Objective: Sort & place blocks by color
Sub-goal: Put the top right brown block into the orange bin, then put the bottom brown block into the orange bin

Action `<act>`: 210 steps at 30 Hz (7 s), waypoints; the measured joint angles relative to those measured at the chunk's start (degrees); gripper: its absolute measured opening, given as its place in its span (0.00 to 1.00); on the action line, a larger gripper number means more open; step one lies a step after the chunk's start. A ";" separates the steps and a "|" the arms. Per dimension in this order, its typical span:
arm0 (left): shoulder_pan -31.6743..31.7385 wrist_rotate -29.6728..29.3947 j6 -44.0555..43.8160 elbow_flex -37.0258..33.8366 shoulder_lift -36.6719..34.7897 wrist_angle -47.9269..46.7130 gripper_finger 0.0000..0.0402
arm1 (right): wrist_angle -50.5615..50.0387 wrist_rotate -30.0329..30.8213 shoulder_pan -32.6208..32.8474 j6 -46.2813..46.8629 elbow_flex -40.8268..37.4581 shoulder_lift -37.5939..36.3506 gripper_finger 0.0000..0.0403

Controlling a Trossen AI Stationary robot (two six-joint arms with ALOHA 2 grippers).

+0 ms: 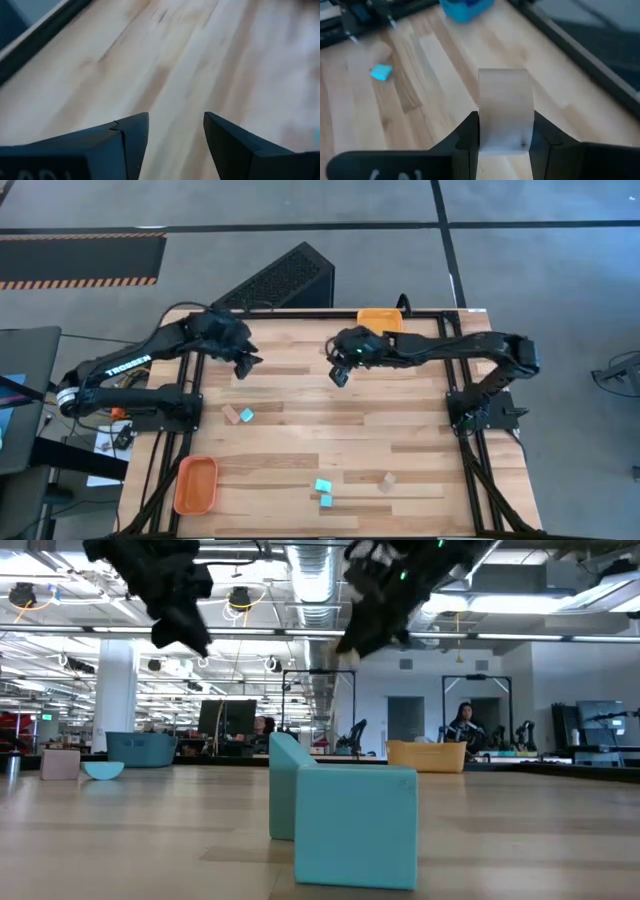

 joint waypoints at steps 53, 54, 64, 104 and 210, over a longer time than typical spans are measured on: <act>-55.43 -42.19 -68.16 -22.46 7.55 66.88 0.58 | 21.69 14.07 28.87 -13.41 12.63 17.75 0.29; -55.21 -41.28 -67.98 -22.46 7.55 66.96 0.58 | 21.55 14.92 28.84 -13.43 12.74 17.78 0.29; -54.58 -36.93 -63.44 -22.57 5.62 68.07 0.52 | 19.70 24.28 27.44 -16.71 12.90 17.76 0.29; -71.88 -7.98 -75.24 -11.00 -2.91 5.97 0.11 | -12.06 17.24 24.09 14.78 3.42 4.54 0.82; -34.88 -18.08 -37.77 -3.49 15.93 50.30 0.42 | 3.93 25.43 27.59 -21.55 -1.05 0.17 0.33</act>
